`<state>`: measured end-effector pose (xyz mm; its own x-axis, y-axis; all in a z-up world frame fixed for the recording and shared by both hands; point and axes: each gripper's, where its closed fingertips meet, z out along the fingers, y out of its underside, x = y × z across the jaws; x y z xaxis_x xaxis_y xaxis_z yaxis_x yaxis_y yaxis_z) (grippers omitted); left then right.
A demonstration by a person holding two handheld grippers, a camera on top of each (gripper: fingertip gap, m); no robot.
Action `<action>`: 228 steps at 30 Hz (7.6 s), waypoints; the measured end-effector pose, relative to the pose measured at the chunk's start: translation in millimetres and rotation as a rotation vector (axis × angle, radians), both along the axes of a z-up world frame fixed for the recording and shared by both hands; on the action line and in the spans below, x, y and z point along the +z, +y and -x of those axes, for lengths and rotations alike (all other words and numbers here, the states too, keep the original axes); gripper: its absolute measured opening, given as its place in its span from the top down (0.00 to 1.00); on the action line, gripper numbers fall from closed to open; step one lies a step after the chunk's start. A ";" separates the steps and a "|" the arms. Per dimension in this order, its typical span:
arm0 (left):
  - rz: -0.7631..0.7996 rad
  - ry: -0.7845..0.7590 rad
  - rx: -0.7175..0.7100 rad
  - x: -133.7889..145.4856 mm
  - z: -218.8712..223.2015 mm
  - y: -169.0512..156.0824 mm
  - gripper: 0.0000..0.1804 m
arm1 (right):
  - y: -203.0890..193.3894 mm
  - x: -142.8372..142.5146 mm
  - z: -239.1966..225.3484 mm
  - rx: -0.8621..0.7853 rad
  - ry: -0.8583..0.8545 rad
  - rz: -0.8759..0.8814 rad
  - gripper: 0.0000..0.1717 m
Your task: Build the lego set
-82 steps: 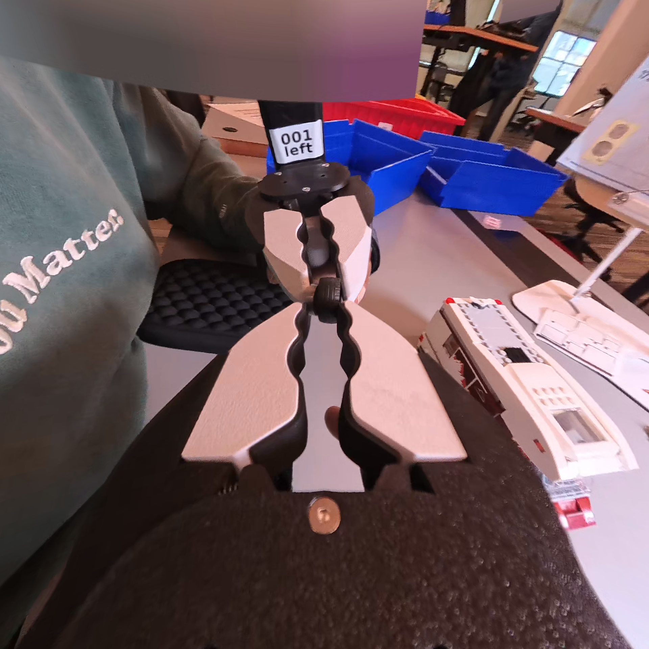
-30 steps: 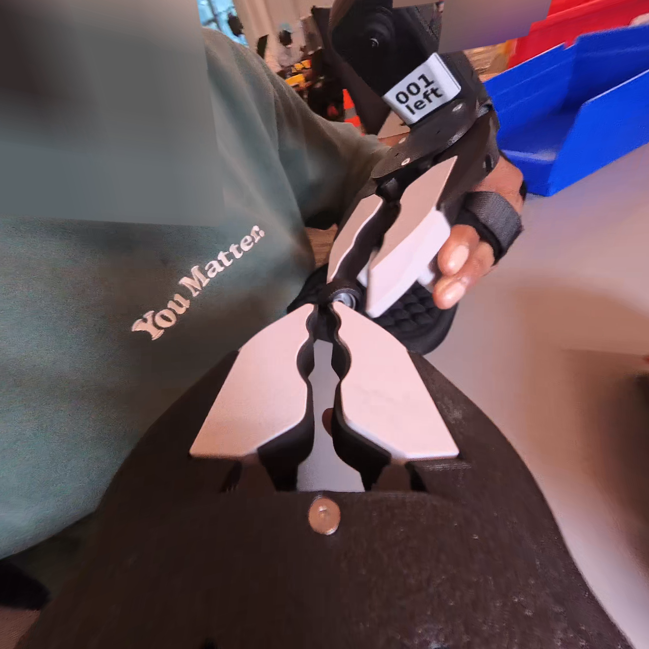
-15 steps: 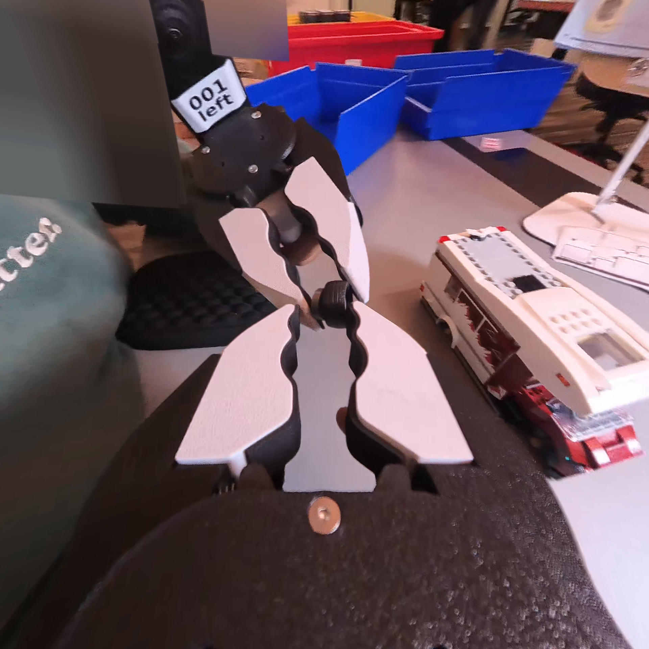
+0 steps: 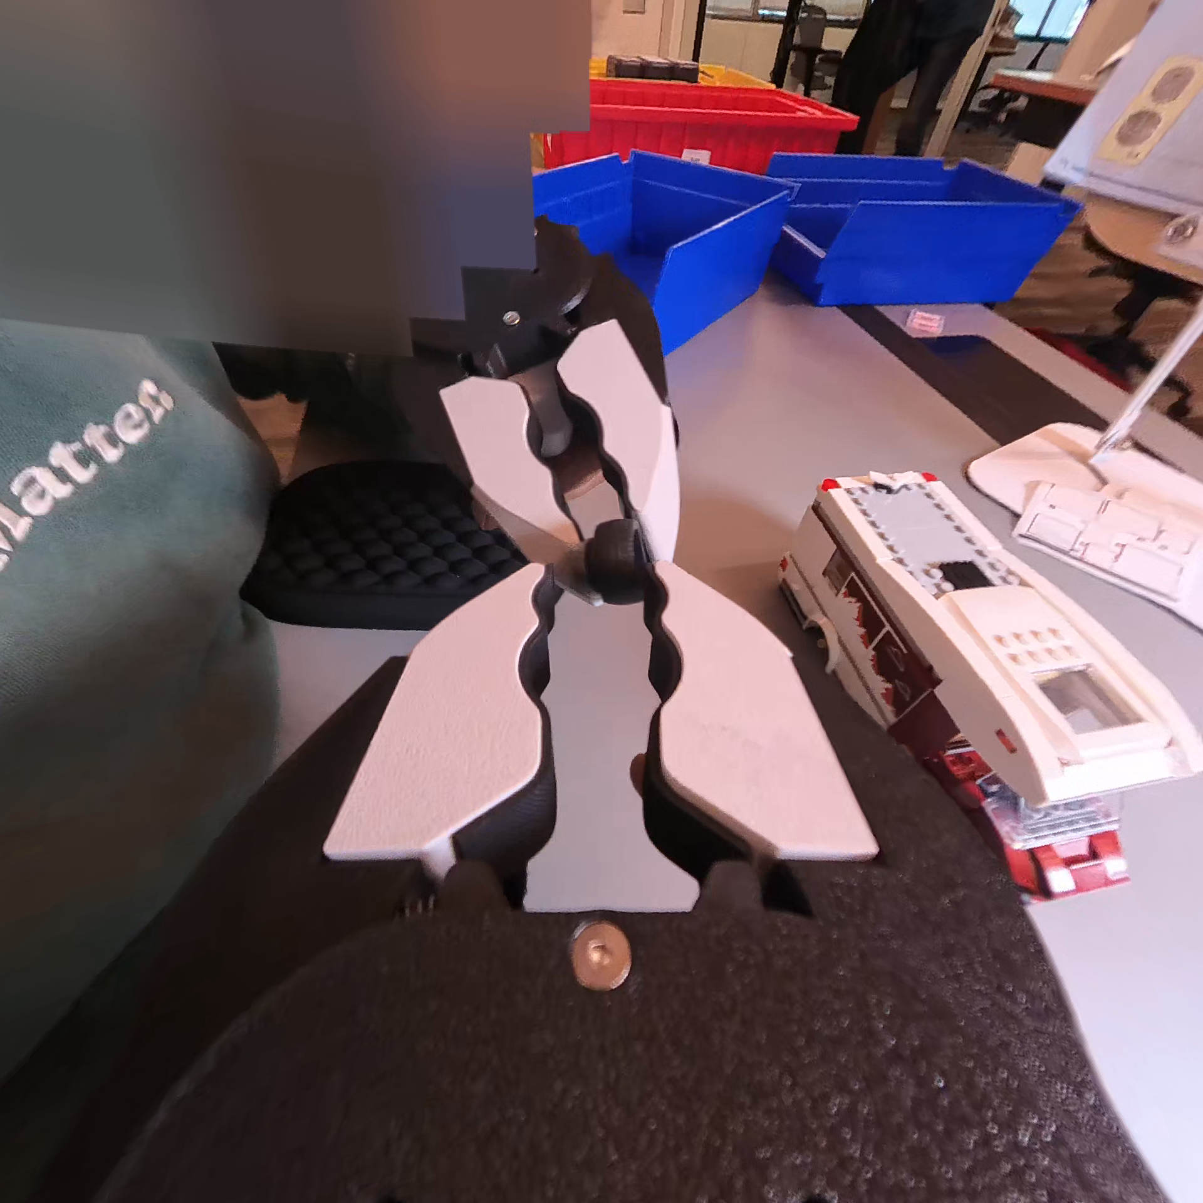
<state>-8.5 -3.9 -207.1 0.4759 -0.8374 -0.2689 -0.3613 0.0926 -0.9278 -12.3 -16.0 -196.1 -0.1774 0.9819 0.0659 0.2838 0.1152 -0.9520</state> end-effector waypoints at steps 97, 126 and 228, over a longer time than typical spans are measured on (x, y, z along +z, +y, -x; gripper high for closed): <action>0.565 -0.006 -0.162 -57.6 0.0 -12.9 0.93 | -1.3 -57.1 5.9 -0.043 -0.116 0.013 0.94; 0.255 -0.087 -0.147 -26.6 -5.5 -5.3 0.91 | 4.3 -36.0 -4.0 -0.028 -0.039 -0.040 0.94; -0.433 0.476 0.360 -54.8 113.6 97.9 0.56 | 152.0 -71.4 -2.6 -0.191 -0.189 -0.969 0.62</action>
<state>-122.1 94.0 -261.9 0.4507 -0.4235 -0.7858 -0.7929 0.2144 -0.5703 -9.7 136.0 -267.6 -0.1127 0.5331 0.8385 0.5148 0.7531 -0.4096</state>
